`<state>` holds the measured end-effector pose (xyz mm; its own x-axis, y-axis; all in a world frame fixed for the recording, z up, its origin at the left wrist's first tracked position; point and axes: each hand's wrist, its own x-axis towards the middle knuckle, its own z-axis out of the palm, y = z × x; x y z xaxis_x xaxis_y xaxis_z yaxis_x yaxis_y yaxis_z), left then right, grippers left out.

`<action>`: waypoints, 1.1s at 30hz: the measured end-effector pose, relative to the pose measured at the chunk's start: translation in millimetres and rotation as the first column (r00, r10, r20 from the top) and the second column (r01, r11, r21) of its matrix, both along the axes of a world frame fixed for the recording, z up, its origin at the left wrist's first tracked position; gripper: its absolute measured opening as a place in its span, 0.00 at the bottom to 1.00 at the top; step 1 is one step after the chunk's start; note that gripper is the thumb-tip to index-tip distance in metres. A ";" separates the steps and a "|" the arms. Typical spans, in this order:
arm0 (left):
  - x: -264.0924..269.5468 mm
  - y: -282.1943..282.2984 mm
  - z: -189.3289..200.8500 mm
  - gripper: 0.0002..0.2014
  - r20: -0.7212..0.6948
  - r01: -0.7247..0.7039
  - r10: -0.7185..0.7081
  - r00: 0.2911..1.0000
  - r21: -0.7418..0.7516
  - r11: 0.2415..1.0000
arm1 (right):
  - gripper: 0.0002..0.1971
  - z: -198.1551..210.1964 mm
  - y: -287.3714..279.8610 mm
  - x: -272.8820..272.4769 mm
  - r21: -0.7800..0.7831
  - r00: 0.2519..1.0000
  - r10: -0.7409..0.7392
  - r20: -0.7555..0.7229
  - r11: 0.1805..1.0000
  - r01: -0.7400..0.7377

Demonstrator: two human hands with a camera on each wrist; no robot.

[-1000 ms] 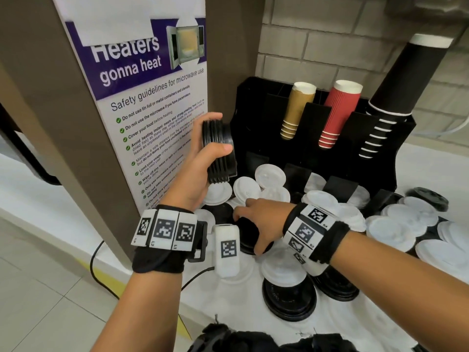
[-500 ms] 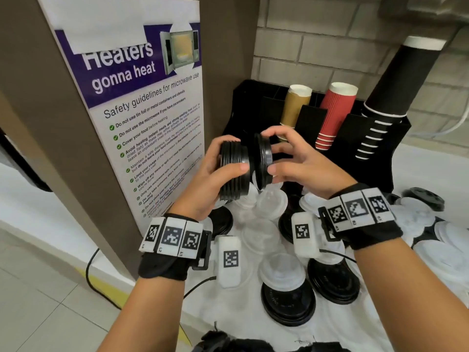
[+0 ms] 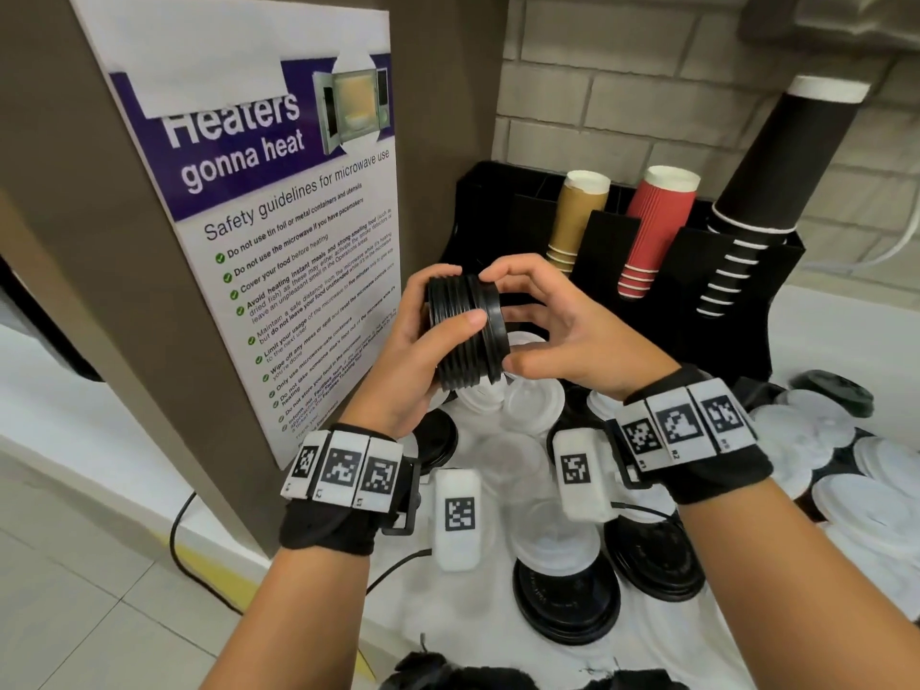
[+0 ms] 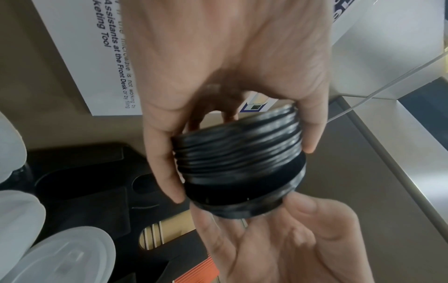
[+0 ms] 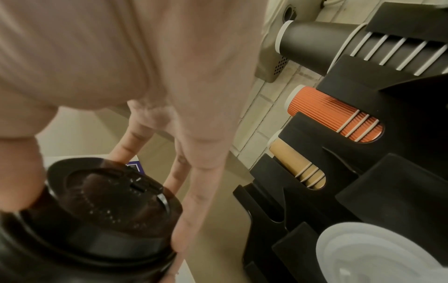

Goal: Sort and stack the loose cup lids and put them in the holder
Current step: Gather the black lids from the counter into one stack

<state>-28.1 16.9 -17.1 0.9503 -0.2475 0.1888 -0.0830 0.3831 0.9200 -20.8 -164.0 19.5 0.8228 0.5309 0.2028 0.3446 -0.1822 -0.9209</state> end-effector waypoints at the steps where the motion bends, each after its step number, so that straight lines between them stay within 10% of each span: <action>1: 0.0 0.2 0.1 0.20 0.004 -0.004 0.004 1.000 0.001 1.000 | 0.33 0.5 0.6 -0.5 0.002 1.000 0.000 0.004 1.000 0.000; 21: 2.5 -8.7 -2.4 0.27 0.033 -0.010 0.013 0.999 -0.091 0.996 | 0.31 6.4 4.6 -3.6 -0.017 1.000 -0.028 0.011 0.999 0.028; 26: 4.8 5.1 3.9 0.25 0.084 -0.101 0.108 0.991 -0.079 0.992 | 0.08 -0.9 15.9 13.2 -0.100 0.965 -0.260 -0.023 0.961 0.257; 28: 5.2 9.9 6.9 0.24 0.092 -0.127 0.136 0.986 -0.097 0.987 | 0.06 -12.8 29.9 23.0 -0.450 0.987 -0.124 0.099 0.879 0.156; 33: 3.3 15.3 9.7 0.24 0.101 -0.126 0.134 0.986 -0.089 0.988 | 0.25 -50.0 73.8 25.6 -0.947 0.950 0.305 -0.072 0.277 -0.161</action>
<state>-24.7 32.2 -7.4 0.9469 -0.1028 0.3045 -0.2322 0.4362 0.8694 4.8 -90.2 -30.5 0.6412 0.5832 -0.4989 0.6043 -0.7843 -0.1402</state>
